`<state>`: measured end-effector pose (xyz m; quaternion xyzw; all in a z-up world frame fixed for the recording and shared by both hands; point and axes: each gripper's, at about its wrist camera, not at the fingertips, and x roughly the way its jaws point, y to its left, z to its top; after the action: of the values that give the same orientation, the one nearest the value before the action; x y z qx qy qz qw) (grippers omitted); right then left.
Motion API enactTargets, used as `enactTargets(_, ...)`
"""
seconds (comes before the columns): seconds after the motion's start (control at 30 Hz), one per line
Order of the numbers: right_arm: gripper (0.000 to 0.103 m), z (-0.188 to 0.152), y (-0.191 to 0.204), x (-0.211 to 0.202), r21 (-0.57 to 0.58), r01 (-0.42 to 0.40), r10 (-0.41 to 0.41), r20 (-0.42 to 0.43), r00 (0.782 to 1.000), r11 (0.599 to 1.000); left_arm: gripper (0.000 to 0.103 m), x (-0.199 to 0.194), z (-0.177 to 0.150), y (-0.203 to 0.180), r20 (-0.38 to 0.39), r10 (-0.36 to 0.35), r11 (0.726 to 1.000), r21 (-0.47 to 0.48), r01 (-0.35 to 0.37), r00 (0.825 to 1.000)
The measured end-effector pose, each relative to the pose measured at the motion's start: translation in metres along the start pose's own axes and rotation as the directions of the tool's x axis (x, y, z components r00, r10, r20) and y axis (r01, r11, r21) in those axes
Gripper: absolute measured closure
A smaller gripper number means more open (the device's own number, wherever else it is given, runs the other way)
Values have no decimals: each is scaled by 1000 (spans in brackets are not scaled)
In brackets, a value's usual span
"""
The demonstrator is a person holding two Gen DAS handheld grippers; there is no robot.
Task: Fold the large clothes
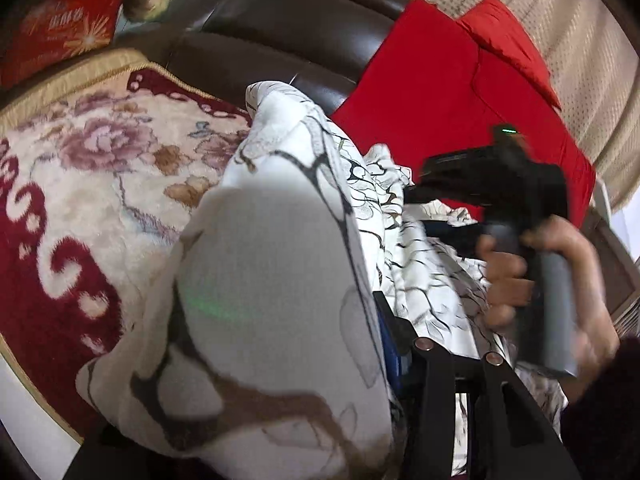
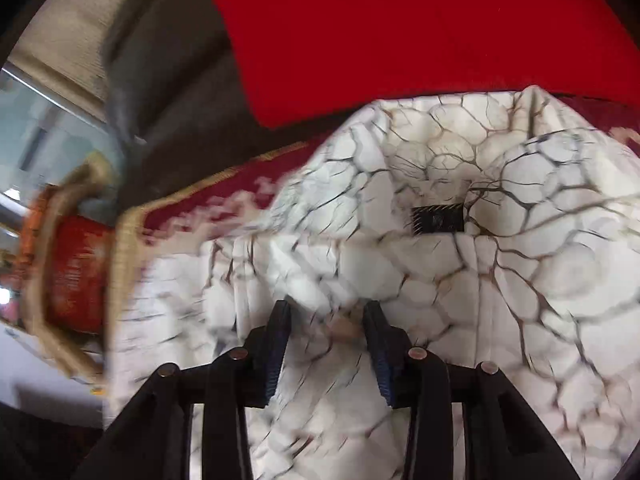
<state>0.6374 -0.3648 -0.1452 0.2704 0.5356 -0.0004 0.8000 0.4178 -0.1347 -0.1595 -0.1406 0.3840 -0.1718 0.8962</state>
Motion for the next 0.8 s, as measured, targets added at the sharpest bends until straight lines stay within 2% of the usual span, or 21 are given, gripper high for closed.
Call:
enactTargets(0.13,61,17,4,11,-6,17,-17,-27,999,1000,54,-8,-6,-9,16,32,998,60,-33,999)
enactTargets(0.27,61,21,1,8,-4,-5,5,-40,999,1000,54,-9,-8,-9,13,39,998,57,-40,999)
enactTargets(0.37,60,11,-9,-17,35,-64,64,-5,998,997,53,-7,-8,-11,14,44,997,59,-44,999)
enactTargets(0.47,60,-4,-20,-53,32,-139,137,47,989,990,53,-1,-4,-6,2,24,999,22,-25,1000)
enactTargets(0.53,60,-15,-31,-76,21,-143,141,90,986,989,51,0,-4,-2,-7,13,1000,-4,-13,1000)
enactTargets(0.6,60,-29,-51,-104,32,-140,135,138,981,990,42,1,-4,2,-20,2,999,-39,-3,1000)
enactTargets(0.7,66,-45,-77,-133,57,-118,106,181,978,991,26,7,-3,14,-52,-47,990,-132,39,998)
enactTargets(0.8,71,-66,-101,-153,91,-161,139,208,968,983,25,14,-1,26,-66,-108,973,-211,92,992)
